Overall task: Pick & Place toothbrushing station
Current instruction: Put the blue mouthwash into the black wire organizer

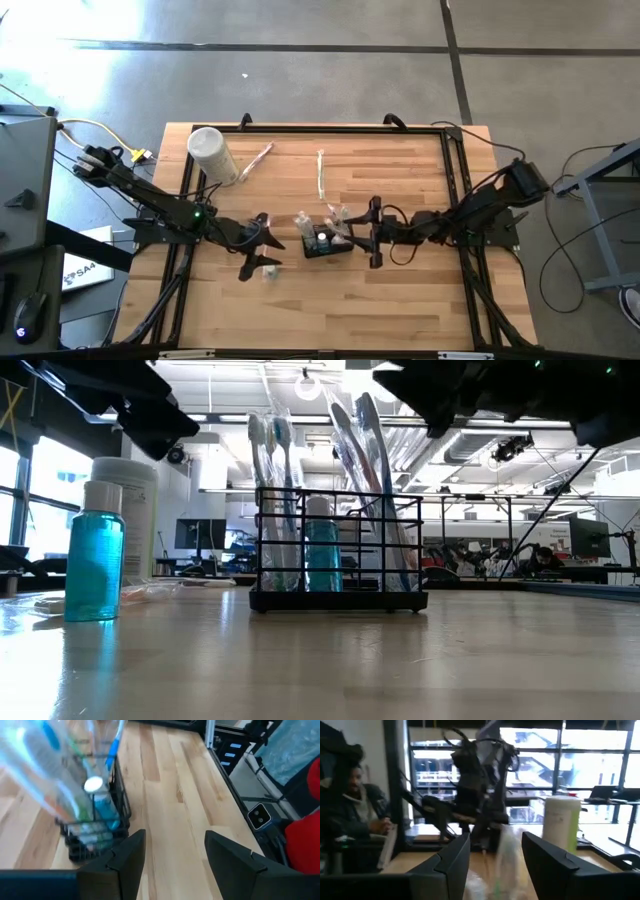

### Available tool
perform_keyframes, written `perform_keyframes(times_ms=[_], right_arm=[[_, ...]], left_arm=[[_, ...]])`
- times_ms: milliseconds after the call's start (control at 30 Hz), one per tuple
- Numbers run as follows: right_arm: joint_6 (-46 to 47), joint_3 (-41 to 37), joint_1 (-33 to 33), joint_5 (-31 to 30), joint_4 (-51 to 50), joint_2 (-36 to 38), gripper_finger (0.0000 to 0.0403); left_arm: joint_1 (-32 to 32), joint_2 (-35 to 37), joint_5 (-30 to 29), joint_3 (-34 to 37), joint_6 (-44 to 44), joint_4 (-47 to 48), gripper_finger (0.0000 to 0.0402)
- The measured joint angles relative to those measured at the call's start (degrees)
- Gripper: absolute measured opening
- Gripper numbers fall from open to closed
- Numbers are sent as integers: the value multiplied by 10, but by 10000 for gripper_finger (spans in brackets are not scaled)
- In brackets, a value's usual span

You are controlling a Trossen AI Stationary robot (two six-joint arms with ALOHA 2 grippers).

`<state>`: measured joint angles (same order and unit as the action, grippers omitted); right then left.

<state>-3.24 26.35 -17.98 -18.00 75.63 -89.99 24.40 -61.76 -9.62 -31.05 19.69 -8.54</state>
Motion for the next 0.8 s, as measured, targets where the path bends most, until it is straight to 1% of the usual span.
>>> perform_keyframes(times_ms=[67,100,233,267,333,400,500,633,700,800], right_arm=[[-1,0,-12,1,-9,9,172],[-2,0,-18,2,-12,14,172],[-20,0,-44,1,-11,28,171],[-26,0,-51,1,-17,33,171],[-30,0,-62,2,-13,37,171],[-30,0,-73,-1,-15,37,171],[-30,0,-87,-1,-18,38,171],[-26,0,-99,-1,-33,38,171],[-26,0,-105,-1,-29,38,171],[-26,0,-110,-1,-31,38,171]], left_arm=[[0,5,-7,-2,24,14,200],[0,6,-18,-9,29,37,200],[0,5,-91,-66,33,183,200],[0,3,-104,-83,41,218,200],[-6,-5,-111,-108,58,276,200],[-12,-15,-102,-127,88,328,200],[-13,-22,-71,-145,149,389,200],[-11,-41,-32,-148,163,443,200],[-11,-49,-15,-148,183,456,200],[-11,-66,-10,-148,248,466,200]])
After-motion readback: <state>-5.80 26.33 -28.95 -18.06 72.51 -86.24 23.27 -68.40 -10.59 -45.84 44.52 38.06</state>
